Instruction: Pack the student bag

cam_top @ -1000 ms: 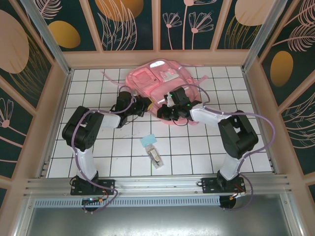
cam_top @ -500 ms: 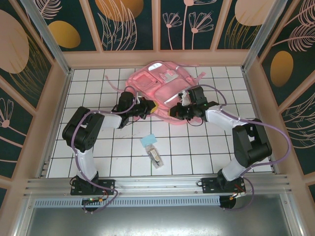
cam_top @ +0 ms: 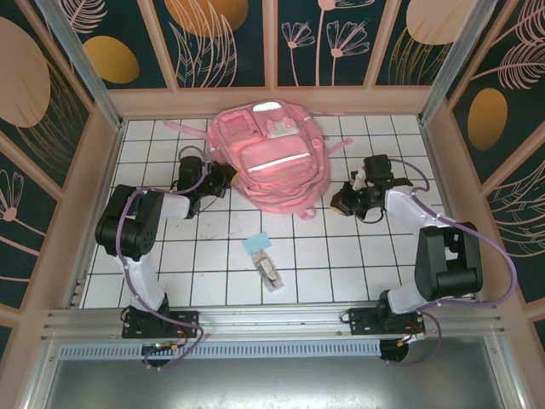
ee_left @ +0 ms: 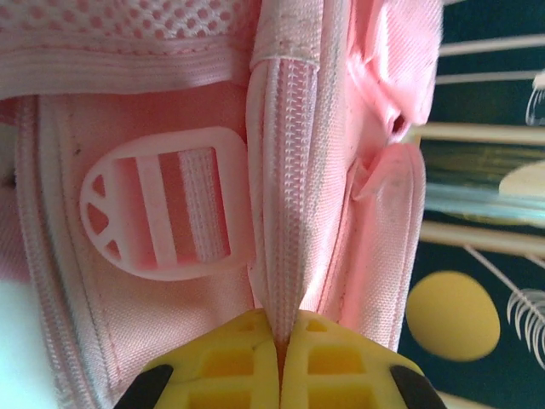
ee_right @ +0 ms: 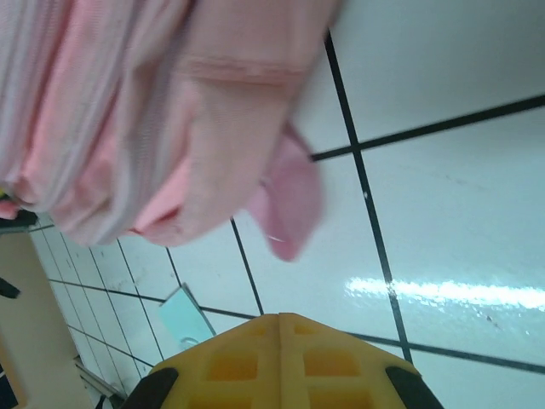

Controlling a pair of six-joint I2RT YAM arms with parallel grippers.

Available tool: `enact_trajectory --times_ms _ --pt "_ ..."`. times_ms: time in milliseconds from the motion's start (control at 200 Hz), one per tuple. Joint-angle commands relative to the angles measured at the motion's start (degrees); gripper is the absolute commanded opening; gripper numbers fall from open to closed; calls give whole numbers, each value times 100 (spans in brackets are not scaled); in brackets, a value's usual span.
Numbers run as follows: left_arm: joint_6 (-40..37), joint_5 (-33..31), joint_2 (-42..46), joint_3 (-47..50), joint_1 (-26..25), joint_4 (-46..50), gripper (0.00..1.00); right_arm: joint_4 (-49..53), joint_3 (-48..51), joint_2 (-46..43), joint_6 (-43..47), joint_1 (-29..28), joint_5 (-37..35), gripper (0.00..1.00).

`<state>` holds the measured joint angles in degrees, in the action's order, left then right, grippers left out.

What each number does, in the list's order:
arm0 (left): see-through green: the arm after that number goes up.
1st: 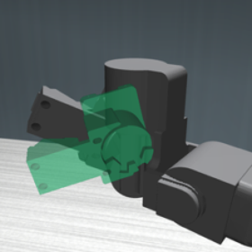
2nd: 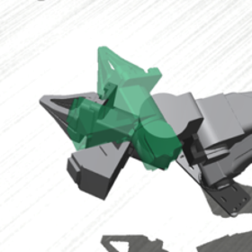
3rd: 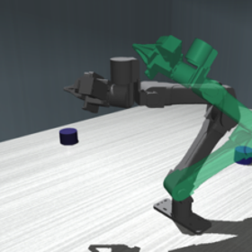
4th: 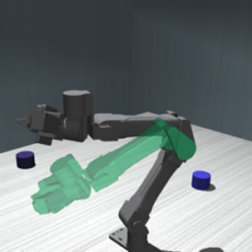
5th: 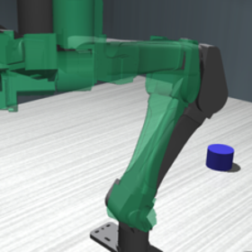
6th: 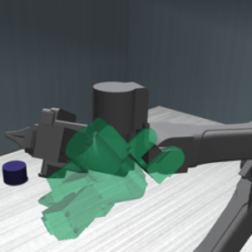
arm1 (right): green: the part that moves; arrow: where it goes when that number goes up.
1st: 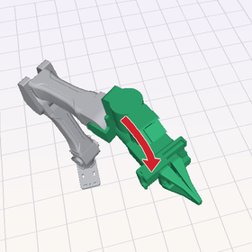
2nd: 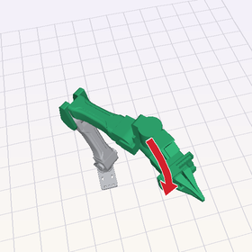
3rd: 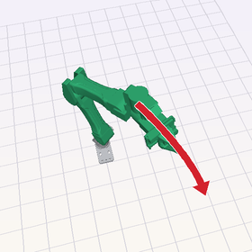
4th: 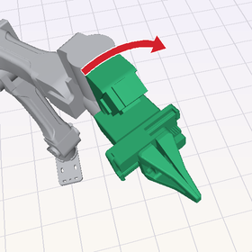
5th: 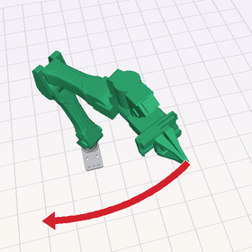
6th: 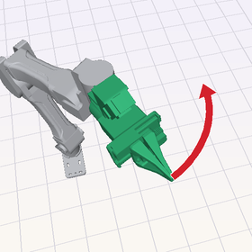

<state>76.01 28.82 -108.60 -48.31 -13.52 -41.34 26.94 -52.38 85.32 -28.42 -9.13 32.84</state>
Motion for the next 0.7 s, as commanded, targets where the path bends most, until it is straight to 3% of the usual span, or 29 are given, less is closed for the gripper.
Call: enact_trajectory --times_ms 0,210,345,430,695 --pt "-186 -372 243 33 -40 -122 0 113 -38 -51 -48 -167 -105 0" --pt "-128 -303 526 187 -110 -266 0 21 -946 294 -118 -1215 -923 0" --pt "-237 -414 791 232 -368 -151 0 -404 -1499 659 -419 -1797 -977 26" --pt "-252 -502 896 235 -516 -146 0 -639 -1791 890 -563 -2119 -980 35" --pt "-117 -544 954 214 -670 -296 0 -865 -2448 1534 -383 -2631 -1328 42"
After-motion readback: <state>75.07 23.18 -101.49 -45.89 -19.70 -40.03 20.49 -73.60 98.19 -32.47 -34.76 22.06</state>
